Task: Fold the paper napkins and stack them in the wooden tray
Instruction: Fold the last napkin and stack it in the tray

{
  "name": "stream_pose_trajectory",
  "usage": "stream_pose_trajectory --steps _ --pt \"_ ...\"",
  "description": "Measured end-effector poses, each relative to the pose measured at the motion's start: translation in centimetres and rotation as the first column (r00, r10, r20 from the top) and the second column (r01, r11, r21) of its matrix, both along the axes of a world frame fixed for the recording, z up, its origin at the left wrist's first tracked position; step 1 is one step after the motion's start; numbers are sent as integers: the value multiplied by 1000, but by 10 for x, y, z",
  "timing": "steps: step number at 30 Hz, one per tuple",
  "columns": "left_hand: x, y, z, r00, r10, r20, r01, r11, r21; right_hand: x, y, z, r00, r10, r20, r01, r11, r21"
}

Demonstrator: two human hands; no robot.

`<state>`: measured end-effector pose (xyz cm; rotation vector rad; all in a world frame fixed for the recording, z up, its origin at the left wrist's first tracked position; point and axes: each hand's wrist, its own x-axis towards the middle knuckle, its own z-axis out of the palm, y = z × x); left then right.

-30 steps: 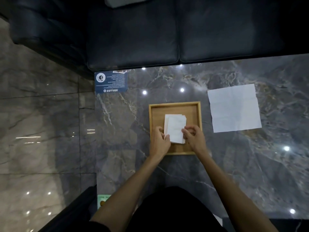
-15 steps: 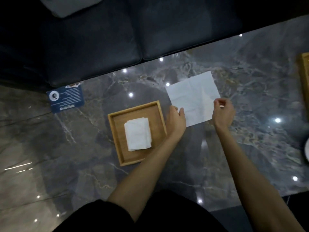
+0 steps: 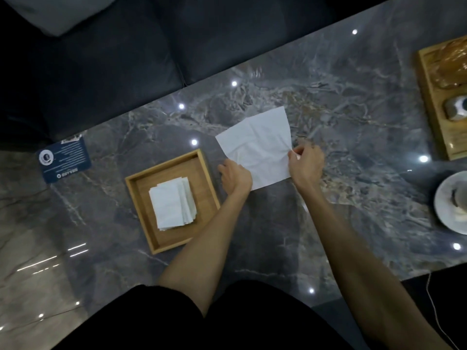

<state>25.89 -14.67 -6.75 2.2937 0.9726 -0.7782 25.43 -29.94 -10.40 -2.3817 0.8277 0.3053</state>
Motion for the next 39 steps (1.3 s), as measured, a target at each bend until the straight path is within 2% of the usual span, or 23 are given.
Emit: stream_pose_trajectory --steps 4,5,8,9,11,13,15,16,19,22,25,26,28,29,30,31,32,33,34,35,37,38,39 --pt "-3 15 13 953 -287 99 279 956 89 -20 -5 13 995 -97 -25 100 956 276" --pt "-2 21 21 939 -306 157 300 952 57 -24 -5 18 995 -87 -49 98 938 331" --pt "2 46 59 934 -117 337 214 939 -268 -33 6 36 996 -7 -89 49 879 475" --pt "2 57 77 923 -83 376 212 924 -317 -35 12 46 994 53 -91 2 857 515" --pt "1 86 117 897 -104 429 261 909 -326 -42 29 69 965 245 -93 -160 831 533" --pt "-4 118 165 870 -174 461 336 894 -296 -44 48 96 917 393 -70 -318 825 467" --pt "-14 150 217 827 -246 506 420 868 -265 -42 70 127 913 405 53 -386 815 433" --pt "-20 169 244 795 -275 541 459 855 -240 -40 85 146 923 358 140 -381 795 473" --pt "-45 223 330 685 -370 628 566 813 -138 -32 144 219 901 303 312 -435 627 646" --pt "-71 276 418 609 -407 680 629 770 -102 -33 217 297 799 433 418 -588 418 692" --pt "-100 337 494 541 -475 693 643 765 22 -39 295 363 752 433 497 -622 217 752" --pt "-101 350 506 549 -473 689 650 760 3 -42 308 378 762 406 504 -606 175 776" --pt "-113 386 537 557 -389 734 637 767 -78 -53 341 418 792 310 526 -581 118 805" --pt "-120 405 547 553 -247 795 609 772 -184 -57 355 434 810 251 530 -566 99 818" --pt "-128 421 553 532 -11 847 548 767 -334 -61 366 452 820 194 538 -561 88 823" --pt "-137 436 553 491 294 820 487 688 -538 -62 375 467 820 151 552 -568 96 817" --pt "-145 449 546 452 519 725 464 558 -688 -64 380 481 809 124 575 -587 125 800" --pt "-149 461 533 464 645 607 453 416 -789 -66 383 491 797 94 596 -603 149 783" --pt "-157 465 519 533 674 511 460 276 -844 -67 384 499 791 69 608 -611 160 776" --pt "-162 464 505 632 629 452 519 89 -850 -69 382 504 785 57 617 -617 170 769" --pt "-173 450 492 745 576 338 499 -142 -855 -71 375 510 768 66 637 -635 206 744" --pt "-173 440 492 749 588 304 469 -148 -871 -73 370 511 758 75 647 -645 230 729" --pt "-169 431 491 738 599 310 445 -87 -891 -74 362 511 751 74 657 -651 256 715"
